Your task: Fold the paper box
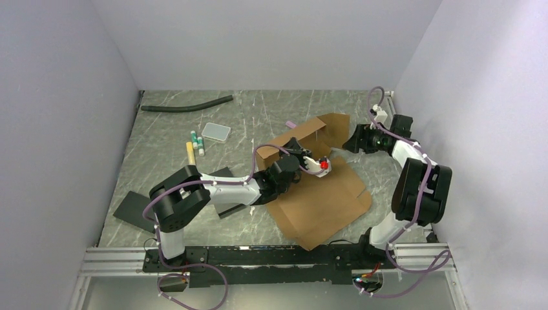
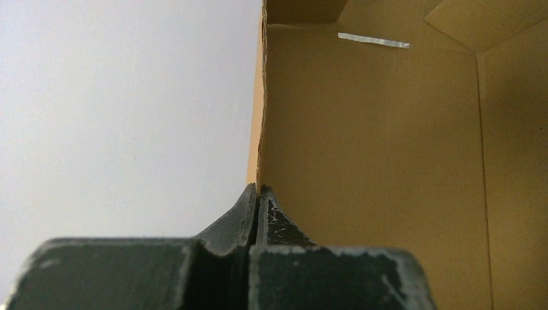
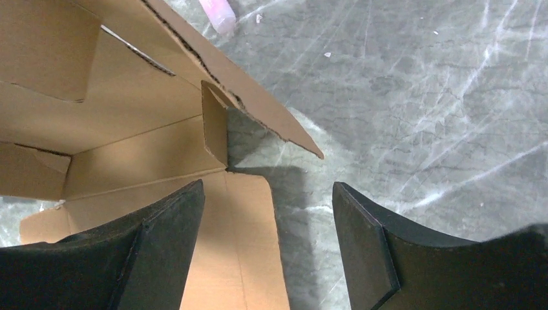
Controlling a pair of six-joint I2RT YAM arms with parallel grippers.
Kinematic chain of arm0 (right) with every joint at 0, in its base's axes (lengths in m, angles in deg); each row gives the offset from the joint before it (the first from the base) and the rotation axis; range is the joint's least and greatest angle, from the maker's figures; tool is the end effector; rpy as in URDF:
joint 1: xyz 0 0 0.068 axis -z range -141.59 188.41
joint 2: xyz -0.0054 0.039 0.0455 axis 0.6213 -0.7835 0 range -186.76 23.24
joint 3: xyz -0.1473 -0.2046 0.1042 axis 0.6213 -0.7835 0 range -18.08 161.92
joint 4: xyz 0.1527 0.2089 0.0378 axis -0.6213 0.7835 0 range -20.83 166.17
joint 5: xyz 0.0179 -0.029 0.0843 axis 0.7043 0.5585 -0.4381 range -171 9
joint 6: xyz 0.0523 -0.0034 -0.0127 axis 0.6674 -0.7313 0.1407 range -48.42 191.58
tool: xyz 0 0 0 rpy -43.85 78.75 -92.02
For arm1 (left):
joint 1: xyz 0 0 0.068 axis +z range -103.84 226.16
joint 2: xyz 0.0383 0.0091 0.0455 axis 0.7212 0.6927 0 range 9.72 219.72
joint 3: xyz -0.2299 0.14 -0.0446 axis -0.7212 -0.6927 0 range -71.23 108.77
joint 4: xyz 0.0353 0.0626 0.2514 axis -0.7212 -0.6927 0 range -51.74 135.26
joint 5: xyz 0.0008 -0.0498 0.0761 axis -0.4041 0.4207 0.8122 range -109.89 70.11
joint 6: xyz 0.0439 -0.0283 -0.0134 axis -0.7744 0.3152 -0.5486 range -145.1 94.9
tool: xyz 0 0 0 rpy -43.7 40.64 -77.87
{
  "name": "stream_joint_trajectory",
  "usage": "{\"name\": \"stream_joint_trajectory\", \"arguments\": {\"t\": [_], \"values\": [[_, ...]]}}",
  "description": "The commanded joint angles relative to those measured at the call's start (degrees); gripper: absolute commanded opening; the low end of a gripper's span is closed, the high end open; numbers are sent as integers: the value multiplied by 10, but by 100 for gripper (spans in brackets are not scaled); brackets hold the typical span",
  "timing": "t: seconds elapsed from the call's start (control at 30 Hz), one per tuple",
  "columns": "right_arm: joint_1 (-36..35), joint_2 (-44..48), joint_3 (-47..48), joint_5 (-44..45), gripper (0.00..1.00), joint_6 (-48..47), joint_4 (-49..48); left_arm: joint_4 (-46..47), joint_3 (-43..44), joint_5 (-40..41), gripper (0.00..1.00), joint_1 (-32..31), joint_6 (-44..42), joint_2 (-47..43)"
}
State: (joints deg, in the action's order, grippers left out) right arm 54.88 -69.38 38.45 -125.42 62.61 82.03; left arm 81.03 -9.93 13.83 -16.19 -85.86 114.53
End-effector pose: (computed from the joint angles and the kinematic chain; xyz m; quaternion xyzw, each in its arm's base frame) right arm 0.3244 -0.0698 0.2064 -0.0756 0.8738 0.2739 0.3946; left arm 0.2073 -0.3532 0.2296 0.5429 0.5111 0.2097 0.6325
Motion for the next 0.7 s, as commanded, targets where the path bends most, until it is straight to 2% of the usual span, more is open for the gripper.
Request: {"name": "stream_joint_trajectory", "arguments": {"t": [0.0, 0.1, 0.2, 0.33, 0.37, 0.4, 0.57, 0.67], "values": [[-22, -22, 52, -32, 74, -52, -50, 20, 10, -4, 0, -6, 4, -15], [-47, -41, 68, -21, 65, -64, -61, 19, 13, -4, 0, -7, 4, -13], [-68, -36, 67, -10, 50, -79, -78, 18, 14, -4, 0, -7, 5, -14], [-80, -2, 49, -7, 23, -99, -81, 20, 11, -4, 0, -7, 5, -15], [-80, 8, 44, -8, 14, -104, -78, 21, 10, -4, 0, -7, 5, -15], [-80, 18, 39, -5, 1, -104, -76, 23, 9, -3, 0, -8, 4, -14], [-98, 56, 42, 29, 0, -71, -31, 27, 6, 1, 0, -7, 4, -12], [-130, 59, 58, 81, 0, -40, -9, 23, 12, 2, 0, -8, 7, -9]]}}
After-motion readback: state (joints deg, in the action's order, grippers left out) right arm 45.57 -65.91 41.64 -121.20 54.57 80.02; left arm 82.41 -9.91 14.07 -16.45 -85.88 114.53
